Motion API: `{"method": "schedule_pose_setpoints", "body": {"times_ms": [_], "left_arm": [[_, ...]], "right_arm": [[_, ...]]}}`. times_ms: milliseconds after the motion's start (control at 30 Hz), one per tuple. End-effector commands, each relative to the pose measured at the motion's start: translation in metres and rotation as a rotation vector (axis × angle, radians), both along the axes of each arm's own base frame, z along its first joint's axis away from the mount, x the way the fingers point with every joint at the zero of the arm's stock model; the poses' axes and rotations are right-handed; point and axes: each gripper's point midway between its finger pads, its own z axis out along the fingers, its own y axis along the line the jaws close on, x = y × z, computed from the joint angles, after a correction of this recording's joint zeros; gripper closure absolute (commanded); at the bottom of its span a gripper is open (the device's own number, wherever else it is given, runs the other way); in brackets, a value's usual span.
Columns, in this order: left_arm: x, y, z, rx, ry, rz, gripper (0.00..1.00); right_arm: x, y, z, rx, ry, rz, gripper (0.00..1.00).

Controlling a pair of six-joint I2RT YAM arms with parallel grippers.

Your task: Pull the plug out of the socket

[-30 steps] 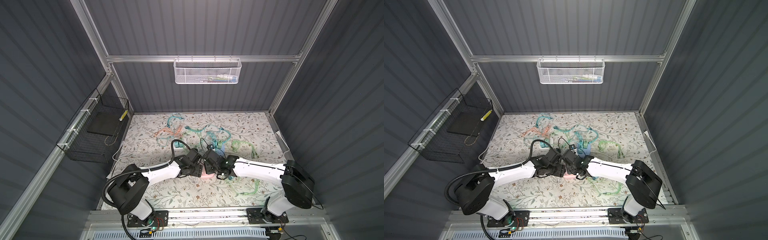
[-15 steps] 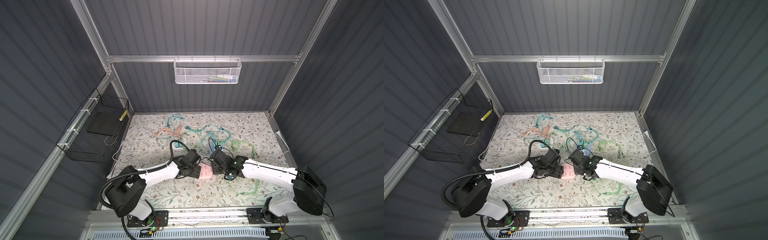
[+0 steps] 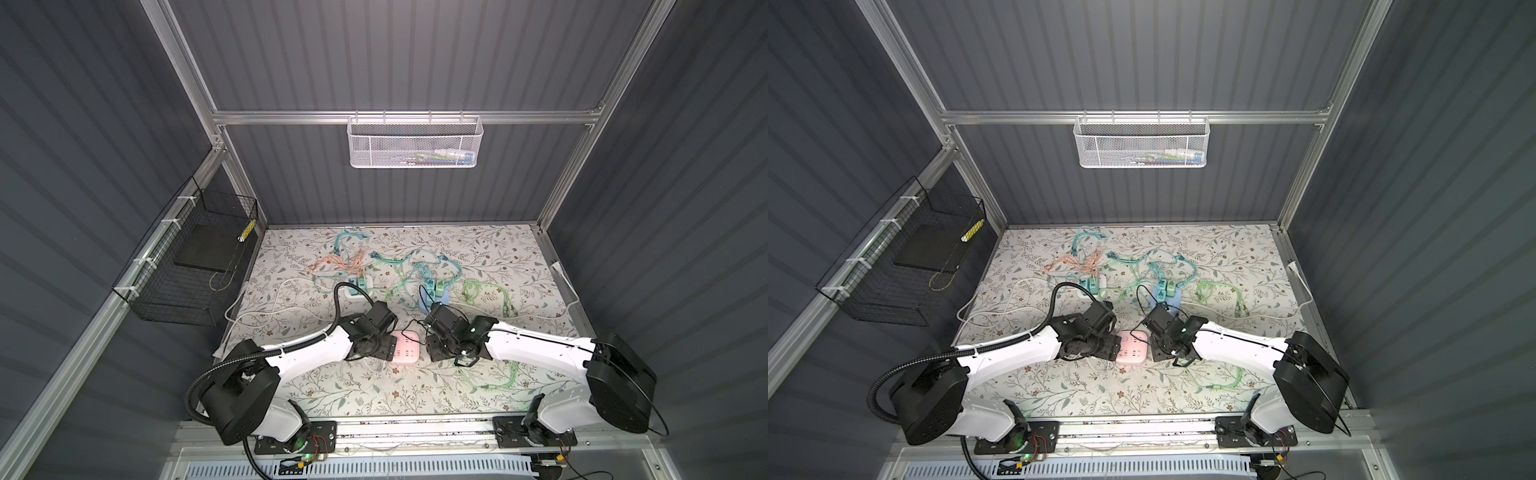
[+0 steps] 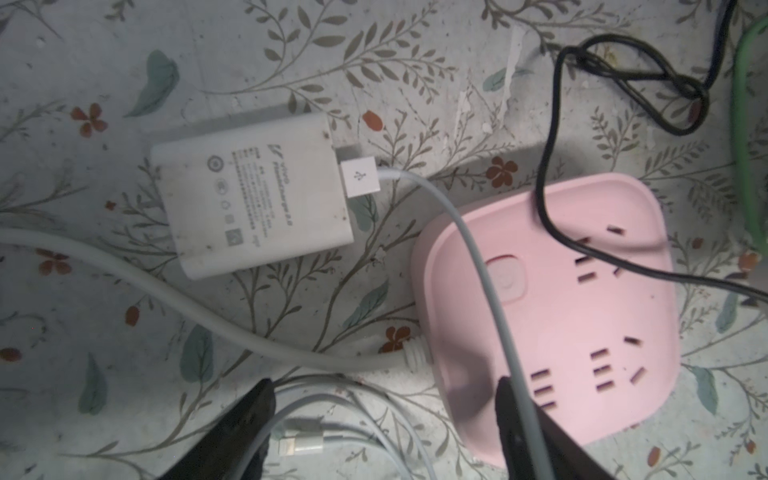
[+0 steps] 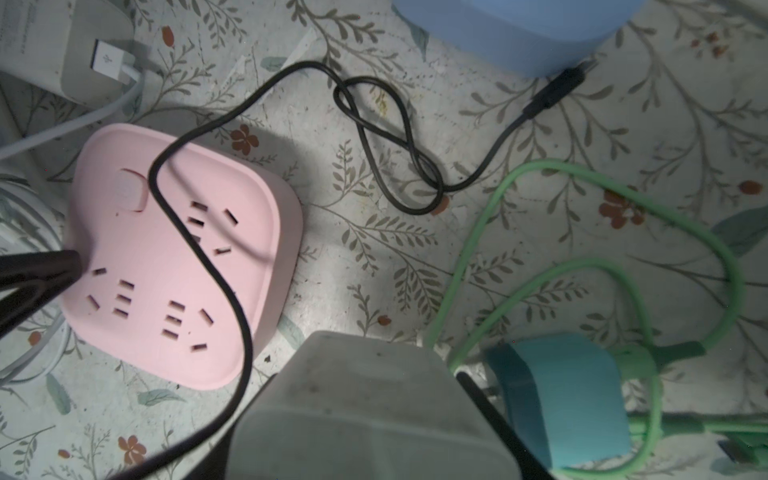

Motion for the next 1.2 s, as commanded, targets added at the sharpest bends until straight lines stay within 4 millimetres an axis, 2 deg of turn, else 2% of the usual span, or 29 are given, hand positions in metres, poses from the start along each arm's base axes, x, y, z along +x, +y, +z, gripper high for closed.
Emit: {"method": "schedule_pose_setpoints", "body": {"times_ms": [0,367,600,700,900,1167], "left_arm": [[0.003,-0.001,0.017,-0.008,-0.047,-0.020,0.14],[0.014,-0.007,0.054,-0.068,-0.145,-0.022,0.10],[0.021,0.001,0.078,-0.100,-0.231,0.023,0.00],[0.021,0.005,0.081,-0.096,-0.247,0.037,0.00],[0.017,0.012,0.075,-0.071,-0.231,0.049,0.00],[0.020,0.020,0.084,-0.079,-0.271,0.093,0.00]], "right_arm": [[-0.007,-0.001,0.003,-0.014,0.056,0.023,0.60],[-0.021,-0.002,-0.005,-0.085,0.195,0.066,0.56],[-0.023,0.003,-0.014,-0.095,0.236,0.076,0.53],[-0.021,0.006,-0.016,-0.089,0.244,0.076,0.49],[-0.021,0.006,-0.022,-0.099,0.264,0.067,0.42],[-0.018,0.005,-0.026,-0.100,0.266,0.050,0.31]]}}
